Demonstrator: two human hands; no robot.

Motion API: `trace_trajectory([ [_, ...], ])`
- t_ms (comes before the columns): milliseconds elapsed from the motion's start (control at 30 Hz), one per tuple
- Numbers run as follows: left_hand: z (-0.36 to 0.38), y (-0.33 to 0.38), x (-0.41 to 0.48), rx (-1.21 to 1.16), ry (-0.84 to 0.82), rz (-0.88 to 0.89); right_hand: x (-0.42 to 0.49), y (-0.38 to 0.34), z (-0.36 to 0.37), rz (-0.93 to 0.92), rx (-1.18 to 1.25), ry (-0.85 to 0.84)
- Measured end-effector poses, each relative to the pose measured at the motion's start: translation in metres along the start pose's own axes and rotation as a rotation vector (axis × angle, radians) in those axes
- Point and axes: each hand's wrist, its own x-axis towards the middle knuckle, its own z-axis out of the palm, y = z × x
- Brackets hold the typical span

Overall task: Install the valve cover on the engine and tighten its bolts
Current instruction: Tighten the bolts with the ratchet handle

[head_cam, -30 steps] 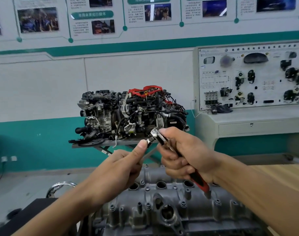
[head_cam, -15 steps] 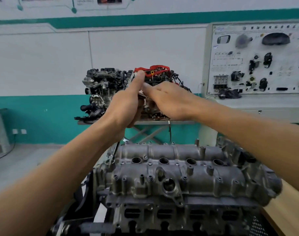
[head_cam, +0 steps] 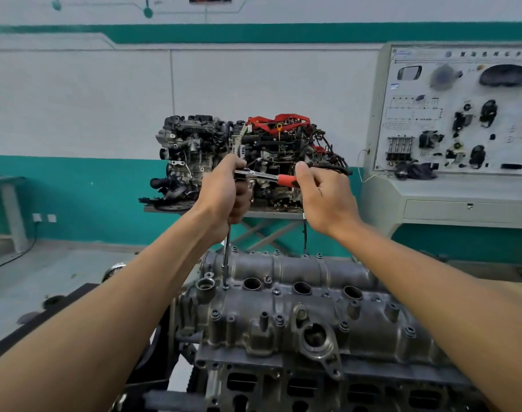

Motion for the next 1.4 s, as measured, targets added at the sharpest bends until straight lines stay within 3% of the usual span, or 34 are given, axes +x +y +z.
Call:
trace_trajectory([
  [467,0.004,-0.004,0.001,-0.068,0.050,0.002,0.000,-0.009,-0.003,0.056,0.148,0.034],
  [633,0.001,-0.011,0.006,-0.137,0.151,0.060,-0.038,-0.059,-0.006,-0.162,0.321,0.090],
  [800,-0.006,-0.013,0.001,-0.164,0.131,0.107,-0.050,-0.068,-0.007,-0.231,0.357,0.093],
  [867,-0.009,-0.013,-0.002,-0.179,0.126,0.108,-0.035,-0.053,-0.004,-0.114,0.430,0.049],
  [967,-0.004,-0.014,-0.006,-0.141,0.084,0.112,0.005,-0.029,0.011,0.335,0.402,-0.138],
  [1033,-0.002,-0.013,-0.005,-0.114,0.077,0.102,0.016,-0.023,0.022,0.471,0.422,-0.206],
  [1100,-0.009,-0.012,-0.002,-0.154,0.111,0.075,0.014,-0.027,0.027,0.446,0.522,-0.136],
  [1267,-0.013,-0.013,0.002,-0.169,0.106,0.077,-0.015,-0.040,0.014,0.238,0.660,0.301],
  [1400,-0.007,-0.010,0.005,-0.161,0.088,0.053,-0.042,-0.059,0.007,0.197,0.696,0.403],
])
